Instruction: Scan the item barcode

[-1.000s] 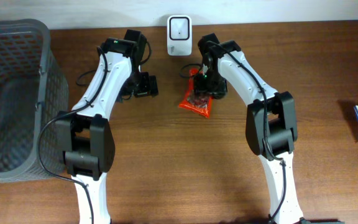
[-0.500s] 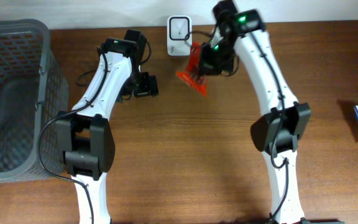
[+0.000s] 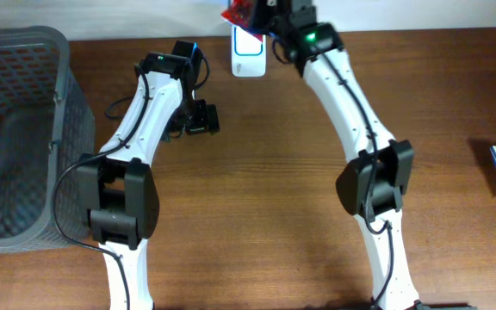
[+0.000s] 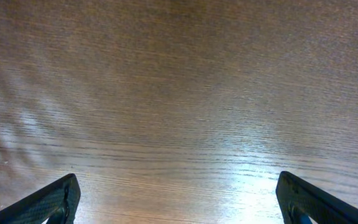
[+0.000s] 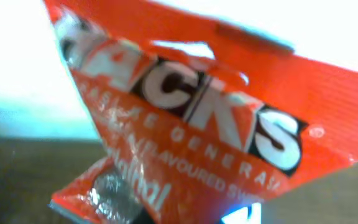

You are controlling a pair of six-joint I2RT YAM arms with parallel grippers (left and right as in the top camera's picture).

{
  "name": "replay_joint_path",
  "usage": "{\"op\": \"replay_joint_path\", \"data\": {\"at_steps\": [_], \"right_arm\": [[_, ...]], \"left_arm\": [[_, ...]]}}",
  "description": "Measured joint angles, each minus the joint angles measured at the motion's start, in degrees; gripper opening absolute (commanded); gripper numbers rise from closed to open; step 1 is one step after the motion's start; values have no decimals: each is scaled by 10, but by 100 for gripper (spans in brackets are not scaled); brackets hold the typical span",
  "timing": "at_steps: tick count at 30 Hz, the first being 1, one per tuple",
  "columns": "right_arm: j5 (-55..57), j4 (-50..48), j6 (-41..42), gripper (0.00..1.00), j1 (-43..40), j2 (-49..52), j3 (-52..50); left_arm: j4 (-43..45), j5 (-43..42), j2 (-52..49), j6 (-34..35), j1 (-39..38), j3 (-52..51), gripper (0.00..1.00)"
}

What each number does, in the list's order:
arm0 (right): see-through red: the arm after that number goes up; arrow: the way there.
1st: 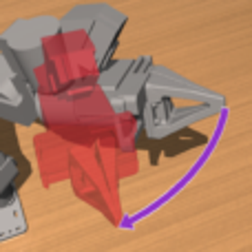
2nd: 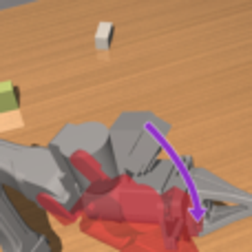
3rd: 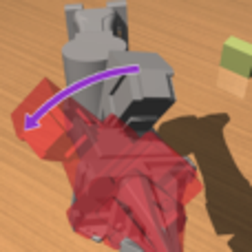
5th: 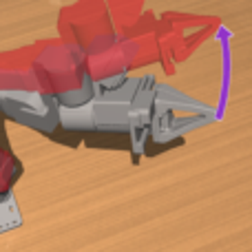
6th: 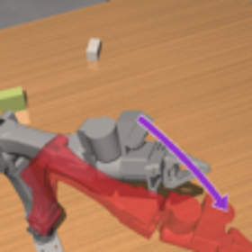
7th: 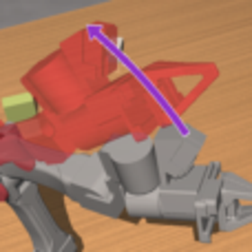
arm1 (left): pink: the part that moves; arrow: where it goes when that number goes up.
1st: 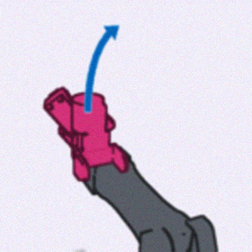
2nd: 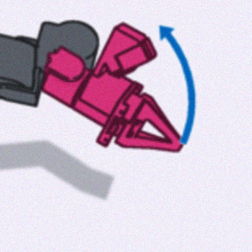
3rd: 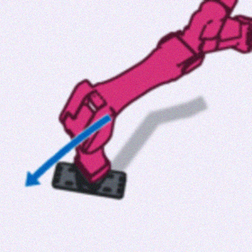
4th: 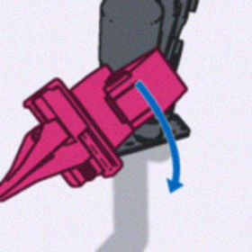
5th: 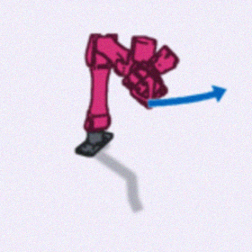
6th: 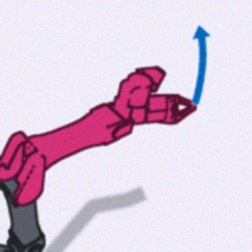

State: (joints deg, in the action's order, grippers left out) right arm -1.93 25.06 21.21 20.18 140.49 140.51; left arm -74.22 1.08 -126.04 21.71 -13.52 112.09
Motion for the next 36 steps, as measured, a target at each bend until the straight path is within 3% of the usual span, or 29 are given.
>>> {"op": "replay_joint_path", "data": {"at_steps": [4, 9, 15, 20, 24, 30, 36], "right_arm": [[28, -106, -39, 4, 2, 2, -127], [44, -122, -52, 4, -2, 4, -147], [43, -22, -43, 4, -54, -19, -122], [50, 231, 18, 4, -259, -100, -104], [57, 360, 27, 4, -393, -101, -104], [73, 416, 28, 4, -556, -101, -104], [62, 355, 18, 4, -641, -101, -151]], "left_arm": [[1, 0, 0, 0, 0, 0, 99], [0, 0, 0, 0, 0, 0, 99], [0, 0, 0, 0, 0, 0, 99], [0, 0, 0, 0, 0, 0, 99], [0, 0, 0, 0, 0, 0, 99], [0, 0, 0, 0, 0, 0, 99], [0, 0, 0, 0, 0, 0, 99]]}}
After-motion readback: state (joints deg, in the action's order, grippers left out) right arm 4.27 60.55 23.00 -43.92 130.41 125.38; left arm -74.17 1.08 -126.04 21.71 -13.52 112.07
